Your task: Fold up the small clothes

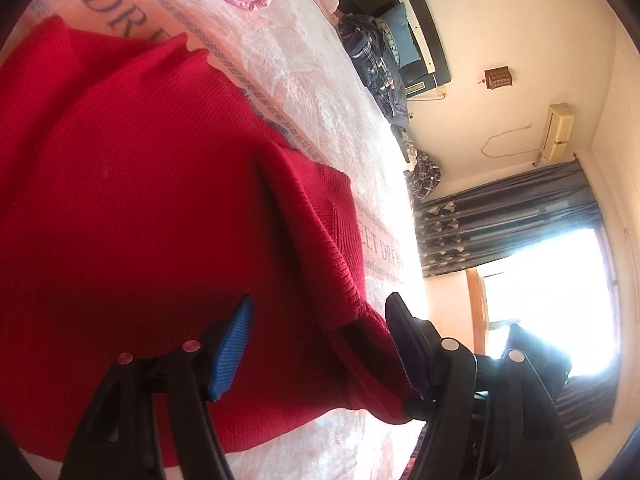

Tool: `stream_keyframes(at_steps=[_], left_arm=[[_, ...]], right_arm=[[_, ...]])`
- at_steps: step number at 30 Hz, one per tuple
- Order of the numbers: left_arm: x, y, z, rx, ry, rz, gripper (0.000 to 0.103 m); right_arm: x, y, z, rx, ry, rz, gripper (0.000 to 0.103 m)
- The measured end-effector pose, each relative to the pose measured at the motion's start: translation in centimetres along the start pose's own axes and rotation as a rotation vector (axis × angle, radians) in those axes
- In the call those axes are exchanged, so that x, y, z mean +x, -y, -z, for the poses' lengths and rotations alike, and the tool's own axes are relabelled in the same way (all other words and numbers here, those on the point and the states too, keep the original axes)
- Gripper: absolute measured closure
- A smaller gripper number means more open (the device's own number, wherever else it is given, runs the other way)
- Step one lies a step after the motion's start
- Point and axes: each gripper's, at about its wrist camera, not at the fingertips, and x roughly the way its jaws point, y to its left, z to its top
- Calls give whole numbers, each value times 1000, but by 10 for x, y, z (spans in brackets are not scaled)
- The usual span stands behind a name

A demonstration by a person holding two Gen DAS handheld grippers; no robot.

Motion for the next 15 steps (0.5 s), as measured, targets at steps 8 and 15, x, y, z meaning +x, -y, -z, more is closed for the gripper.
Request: stream_keyframes(at_steps=[8,15], left_arm=[[68,-1,-16,-110,-37,114,34],[99,7,-31,-104,-33,183,67]], right_arm=[[-22,14,6,5,34,-52,96],[-32,20,17,5,45,-92,96]])
